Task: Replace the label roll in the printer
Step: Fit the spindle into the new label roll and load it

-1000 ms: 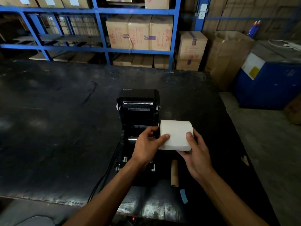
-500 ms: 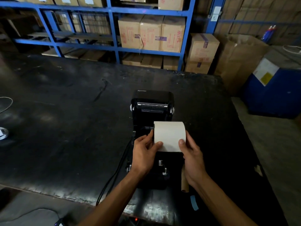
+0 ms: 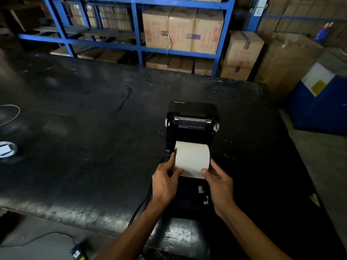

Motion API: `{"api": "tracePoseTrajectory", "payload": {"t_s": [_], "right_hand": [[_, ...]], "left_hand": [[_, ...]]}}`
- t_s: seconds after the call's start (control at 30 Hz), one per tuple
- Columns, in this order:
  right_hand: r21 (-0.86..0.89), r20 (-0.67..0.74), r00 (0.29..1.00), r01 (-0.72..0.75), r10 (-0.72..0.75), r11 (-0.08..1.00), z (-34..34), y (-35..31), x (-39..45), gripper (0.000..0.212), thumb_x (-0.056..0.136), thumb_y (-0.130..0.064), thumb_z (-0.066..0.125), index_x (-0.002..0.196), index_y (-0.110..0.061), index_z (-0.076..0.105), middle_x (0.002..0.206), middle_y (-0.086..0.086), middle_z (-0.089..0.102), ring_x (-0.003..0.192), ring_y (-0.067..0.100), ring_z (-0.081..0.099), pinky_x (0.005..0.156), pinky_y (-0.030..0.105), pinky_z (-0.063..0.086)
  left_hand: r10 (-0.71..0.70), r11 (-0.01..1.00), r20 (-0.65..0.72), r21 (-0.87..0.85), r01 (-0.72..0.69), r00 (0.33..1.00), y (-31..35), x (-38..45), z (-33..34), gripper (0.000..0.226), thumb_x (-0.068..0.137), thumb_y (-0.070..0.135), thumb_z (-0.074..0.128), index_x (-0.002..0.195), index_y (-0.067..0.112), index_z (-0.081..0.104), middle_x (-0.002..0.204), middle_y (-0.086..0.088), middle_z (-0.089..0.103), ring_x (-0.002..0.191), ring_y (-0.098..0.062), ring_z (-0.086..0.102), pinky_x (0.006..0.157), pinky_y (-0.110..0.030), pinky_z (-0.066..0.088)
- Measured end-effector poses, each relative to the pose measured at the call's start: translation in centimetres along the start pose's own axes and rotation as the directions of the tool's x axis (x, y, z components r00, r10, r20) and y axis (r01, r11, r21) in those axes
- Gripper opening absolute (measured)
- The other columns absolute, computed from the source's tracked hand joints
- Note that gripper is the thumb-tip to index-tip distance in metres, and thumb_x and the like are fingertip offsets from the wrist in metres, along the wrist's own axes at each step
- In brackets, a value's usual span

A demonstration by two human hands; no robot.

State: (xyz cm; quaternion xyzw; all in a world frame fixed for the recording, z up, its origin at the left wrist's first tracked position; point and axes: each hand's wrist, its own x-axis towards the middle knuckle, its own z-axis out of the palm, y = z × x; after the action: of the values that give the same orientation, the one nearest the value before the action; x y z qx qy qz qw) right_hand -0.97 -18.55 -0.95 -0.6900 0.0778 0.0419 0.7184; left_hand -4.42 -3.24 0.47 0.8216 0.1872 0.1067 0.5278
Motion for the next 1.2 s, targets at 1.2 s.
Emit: {"api": "tracePoseTrajectory", "payload": {"t_s": [1.2], "right_hand": [[-0.398,-0.240,0.969,-0.157,0.062,0.904,1.1,2.0,1.6,0.032,0.079,-0.022,0.076,0.109,-0.014,0.069,0.088,0.007,0.074,0.087,0.025,0.068,0.084,0.041,0.056]], "left_hand": [[-0.121,0.970,0.006,0.215,0.117,0.993,-3.7,2.6,1.5,0.043,0.079,0.038,0.072,0.120,0.028,0.063,0.078,0.009,0.071,0.088,-0.018,0.068,0.081,-0.043,0.056]]}}
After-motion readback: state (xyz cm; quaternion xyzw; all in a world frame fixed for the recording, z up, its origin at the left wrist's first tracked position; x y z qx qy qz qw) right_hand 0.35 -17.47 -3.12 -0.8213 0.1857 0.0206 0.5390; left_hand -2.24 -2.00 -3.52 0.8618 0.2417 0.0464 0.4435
